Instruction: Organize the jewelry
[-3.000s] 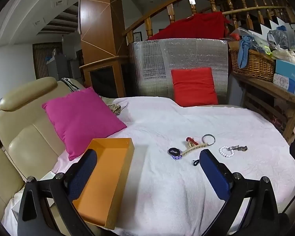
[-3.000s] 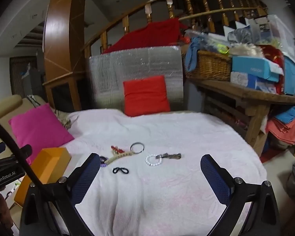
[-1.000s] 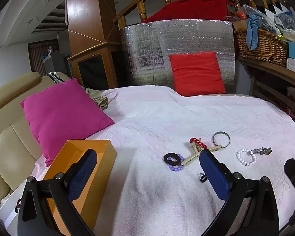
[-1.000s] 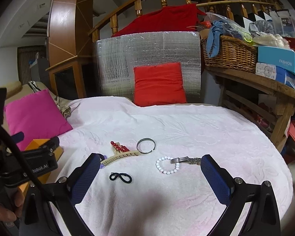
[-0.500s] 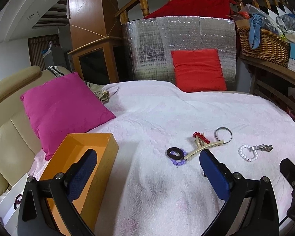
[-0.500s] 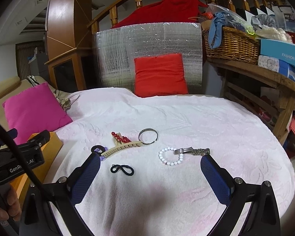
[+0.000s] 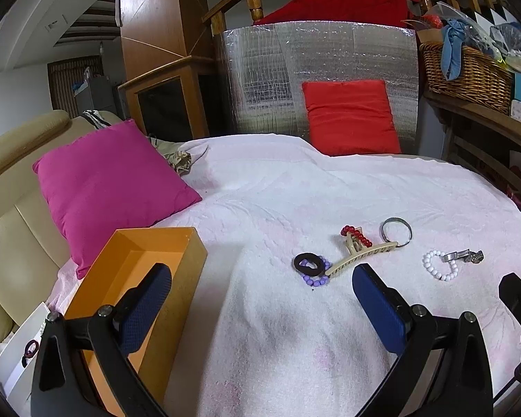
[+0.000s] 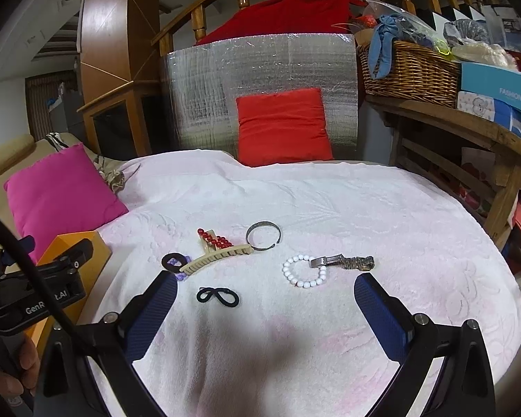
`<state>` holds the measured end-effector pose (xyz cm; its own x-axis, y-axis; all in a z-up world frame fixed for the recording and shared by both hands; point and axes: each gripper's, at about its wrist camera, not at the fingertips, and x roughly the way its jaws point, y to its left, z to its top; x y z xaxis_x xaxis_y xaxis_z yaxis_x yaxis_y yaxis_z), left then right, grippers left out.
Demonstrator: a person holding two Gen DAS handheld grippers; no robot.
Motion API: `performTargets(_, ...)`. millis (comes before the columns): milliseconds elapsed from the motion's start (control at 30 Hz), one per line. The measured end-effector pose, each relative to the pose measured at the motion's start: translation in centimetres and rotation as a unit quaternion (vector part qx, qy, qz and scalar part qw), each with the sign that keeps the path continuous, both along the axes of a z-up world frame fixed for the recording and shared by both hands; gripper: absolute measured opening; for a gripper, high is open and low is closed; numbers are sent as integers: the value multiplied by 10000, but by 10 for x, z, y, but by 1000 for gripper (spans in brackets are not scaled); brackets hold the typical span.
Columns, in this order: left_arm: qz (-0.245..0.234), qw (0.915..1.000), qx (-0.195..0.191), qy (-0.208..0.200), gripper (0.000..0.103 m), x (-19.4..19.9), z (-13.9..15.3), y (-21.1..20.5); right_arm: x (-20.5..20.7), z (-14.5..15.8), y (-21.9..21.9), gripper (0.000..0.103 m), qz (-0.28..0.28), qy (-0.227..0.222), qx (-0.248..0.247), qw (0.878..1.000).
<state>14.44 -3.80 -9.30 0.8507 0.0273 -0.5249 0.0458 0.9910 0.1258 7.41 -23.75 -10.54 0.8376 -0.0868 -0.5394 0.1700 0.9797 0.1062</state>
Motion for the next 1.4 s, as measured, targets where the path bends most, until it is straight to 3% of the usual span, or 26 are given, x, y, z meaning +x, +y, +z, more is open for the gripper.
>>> performTargets(833, -238, 9995, -78, 175, 103, 8, -8, -11, 5, -3, -20, 103, -214, 61, 63, 9997)
performTargets(1133, -259, 9990, -86, 354, 103, 21, -15, -9, 8, -10, -53, 103, -540, 251, 242, 9979)
performTargets(1333, -410, 9927, -298, 1098, 103, 59, -42, -1, 40, -33, -98, 101, -566, 836, 1083, 9890)
performTargets(1400, -397, 9891, -445, 1345, 103, 70, -51, 3, 54, -48, -117, 94, -506, 1063, 1744, 9776)
